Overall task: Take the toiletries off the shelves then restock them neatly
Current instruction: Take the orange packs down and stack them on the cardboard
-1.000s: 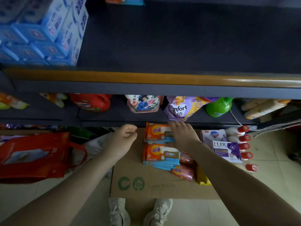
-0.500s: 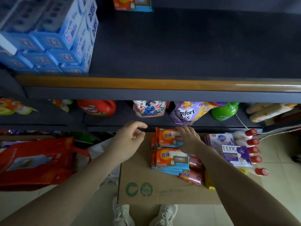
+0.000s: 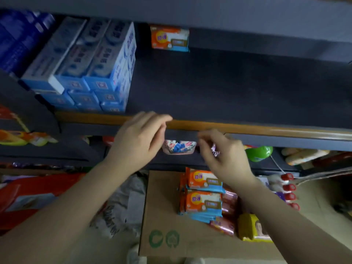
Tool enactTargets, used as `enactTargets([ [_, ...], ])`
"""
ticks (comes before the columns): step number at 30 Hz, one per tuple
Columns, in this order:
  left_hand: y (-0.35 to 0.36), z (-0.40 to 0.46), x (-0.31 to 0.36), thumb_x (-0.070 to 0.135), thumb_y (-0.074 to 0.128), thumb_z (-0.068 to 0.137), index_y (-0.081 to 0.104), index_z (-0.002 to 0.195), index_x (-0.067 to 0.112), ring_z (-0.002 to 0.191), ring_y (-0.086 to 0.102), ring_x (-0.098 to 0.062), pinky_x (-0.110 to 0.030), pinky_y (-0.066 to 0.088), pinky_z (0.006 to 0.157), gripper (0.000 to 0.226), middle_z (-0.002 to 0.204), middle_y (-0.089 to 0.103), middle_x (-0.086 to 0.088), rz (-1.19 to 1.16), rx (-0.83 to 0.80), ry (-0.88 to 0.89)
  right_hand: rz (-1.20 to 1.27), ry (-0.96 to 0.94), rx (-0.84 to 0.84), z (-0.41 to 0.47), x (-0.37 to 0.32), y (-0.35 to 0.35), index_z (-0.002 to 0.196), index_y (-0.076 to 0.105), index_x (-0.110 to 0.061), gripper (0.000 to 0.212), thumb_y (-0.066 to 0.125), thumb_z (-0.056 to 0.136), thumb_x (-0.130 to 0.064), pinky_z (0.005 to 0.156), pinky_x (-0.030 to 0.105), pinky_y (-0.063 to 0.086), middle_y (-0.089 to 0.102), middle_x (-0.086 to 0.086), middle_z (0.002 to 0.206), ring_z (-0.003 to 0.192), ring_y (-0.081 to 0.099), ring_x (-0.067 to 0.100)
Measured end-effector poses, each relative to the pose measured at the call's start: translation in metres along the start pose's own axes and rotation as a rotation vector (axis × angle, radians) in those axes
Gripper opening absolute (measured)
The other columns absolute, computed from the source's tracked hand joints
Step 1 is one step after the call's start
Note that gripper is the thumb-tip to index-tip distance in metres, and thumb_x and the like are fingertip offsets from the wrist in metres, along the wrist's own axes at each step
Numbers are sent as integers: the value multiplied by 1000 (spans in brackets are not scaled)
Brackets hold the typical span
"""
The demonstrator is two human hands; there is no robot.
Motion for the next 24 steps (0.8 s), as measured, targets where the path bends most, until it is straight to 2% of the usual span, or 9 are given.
enactTargets([
  [3,-13,27,-16,12,44,90,62,104,2,81,58,-29,-39,47,70,25,88,63,-11,142,68,70,-12,-94,122,53,-13,-13,96,64,-6,25,44,87,-17,67,29,44,64,5,86,77,58,22],
  [6,-4,43,-33,15,44,90,65,99,2,76,60,-32,-39,50,63,26,83,64,-12,251,94,119,-86,-56,134,103,-6,0,105,62,-6,29,44,84,-15,76,34,44,61,13,101,93,56,31],
  [9,12,54,-43,20,43,92,67,91,6,67,60,-27,-33,48,54,28,73,63,-8,309,146,135,-221,13,-19,156,18,24,126,50,-6,39,47,88,-9,94,35,39,50,16,128,117,45,33],
  [12,29,56,-51,22,40,92,64,75,9,59,59,-25,-29,42,49,32,63,59,-5,324,178,155,-344,65,-182,199,51,49,142,31,-6,52,44,91,-9,108,36,31,32,14,147,132,33,33],
  [15,35,58,-61,21,38,91,59,69,8,54,56,-24,-30,41,46,33,58,56,-5,265,231,107,-388,139,-226,232,76,66,149,9,-8,65,41,93,-6,112,39,24,6,8,157,141,17,33],
  [18,36,61,-64,21,40,86,58,66,10,50,54,-22,-25,35,43,30,54,53,-2,287,278,52,-460,158,-182,258,89,75,150,-2,-13,73,41,92,-1,109,40,27,-6,2,158,141,14,31],
  [21,39,62,-64,22,41,85,57,62,12,46,51,-19,-22,31,43,29,51,50,1,300,284,54,-498,147,-122,274,92,80,150,2,-17,70,45,95,-10,106,44,29,7,1,157,138,17,29],
  [24,40,63,-67,23,41,84,56,61,13,45,49,-17,-23,33,41,29,50,49,3,290,268,48,-574,147,33,281,85,80,143,28,-15,55,52,94,-20,100,40,33,26,9,146,127,30,32],
])
Point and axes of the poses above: each hand's wrist, its own z-axis towards the middle knuckle, its own y-axis out of the palm, x = y × z, the point moved 3 cm from there along z, towards the middle knuckle
